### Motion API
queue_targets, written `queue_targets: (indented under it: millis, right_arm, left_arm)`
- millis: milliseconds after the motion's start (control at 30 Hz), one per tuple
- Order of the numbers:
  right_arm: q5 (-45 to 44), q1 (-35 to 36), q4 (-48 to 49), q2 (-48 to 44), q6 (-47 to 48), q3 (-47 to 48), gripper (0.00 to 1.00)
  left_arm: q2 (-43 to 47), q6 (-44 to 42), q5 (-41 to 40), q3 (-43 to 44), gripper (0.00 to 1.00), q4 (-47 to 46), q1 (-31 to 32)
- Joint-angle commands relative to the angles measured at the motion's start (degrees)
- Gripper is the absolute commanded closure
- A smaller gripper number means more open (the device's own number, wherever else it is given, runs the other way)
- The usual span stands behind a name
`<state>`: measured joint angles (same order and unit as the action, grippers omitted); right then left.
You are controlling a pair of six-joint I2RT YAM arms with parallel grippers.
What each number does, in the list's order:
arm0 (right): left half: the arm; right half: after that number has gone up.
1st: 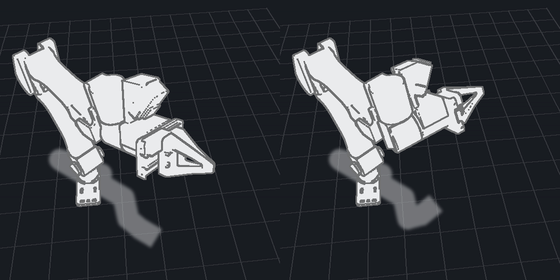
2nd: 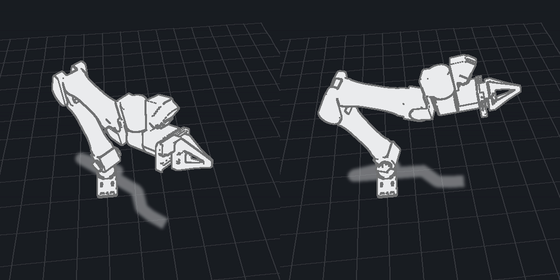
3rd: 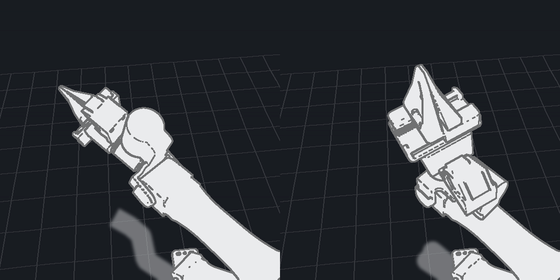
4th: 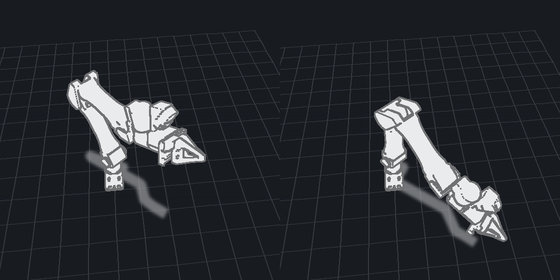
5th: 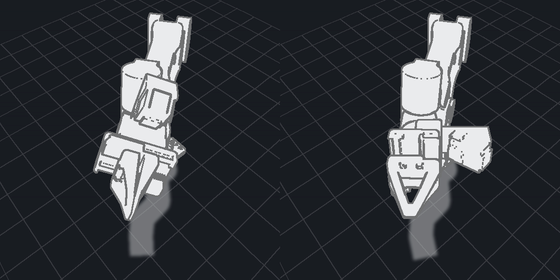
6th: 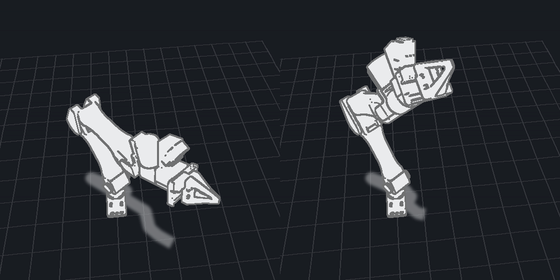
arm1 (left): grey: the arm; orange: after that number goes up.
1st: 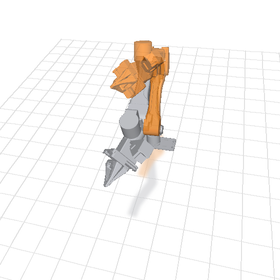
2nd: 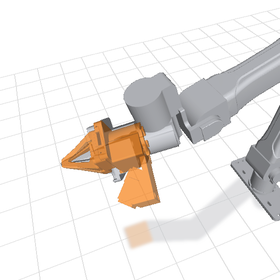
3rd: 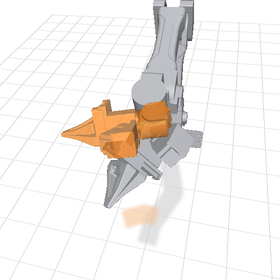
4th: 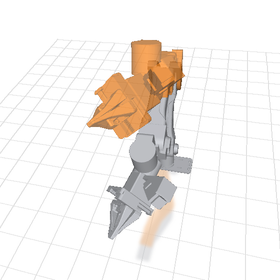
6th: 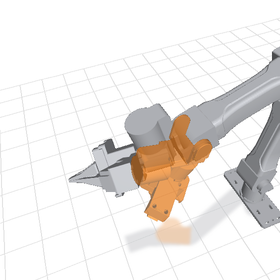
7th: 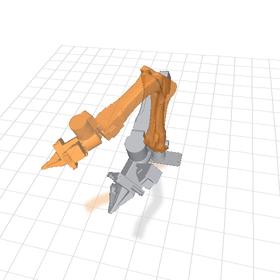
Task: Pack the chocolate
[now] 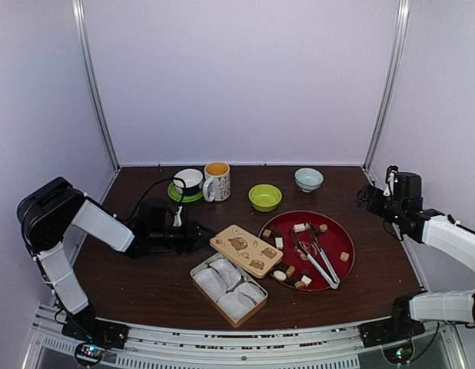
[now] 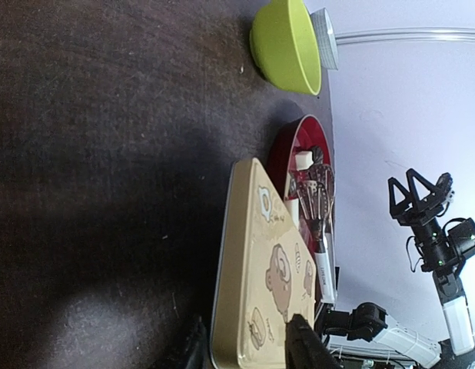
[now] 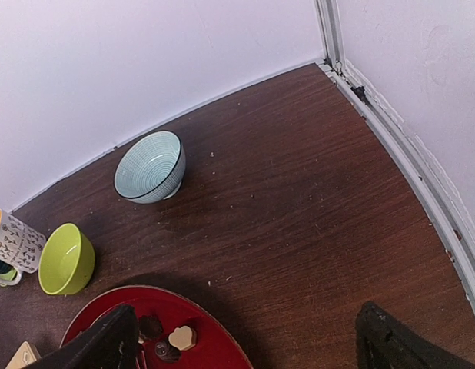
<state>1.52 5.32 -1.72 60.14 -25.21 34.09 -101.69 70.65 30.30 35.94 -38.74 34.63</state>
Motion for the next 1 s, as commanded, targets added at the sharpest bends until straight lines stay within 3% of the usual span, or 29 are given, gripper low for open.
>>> queue_targets:
  millis: [0, 300, 633, 967]
  right_arm:
    - [0.76, -0.32, 1.45, 0.5, 0.82, -0.95, 0.01]
    - [1.26, -0.31, 2.15, 1.18, 0.76, -1.08, 0.02]
    - [1.95, -0.31, 2.51, 2.32, 0.77, -0.22, 0.02]
    - [2.22, -0.31, 2.07, 2.69, 0.95, 0.72, 0.02]
  left_arm:
    - [-0.48, -0.8, 0.33, 1.99, 0.63, 1.01, 0.64]
    - [-1.54, -1.86, 0.07, 3.34, 0.66, 3.8, 1.4]
    - [-1.06, -1.53, 0.49, 3.87, 0.87, 3.1, 1.41]
    - [3.15, -0.68, 1.69, 4.6, 0.96, 2.79, 1.33]
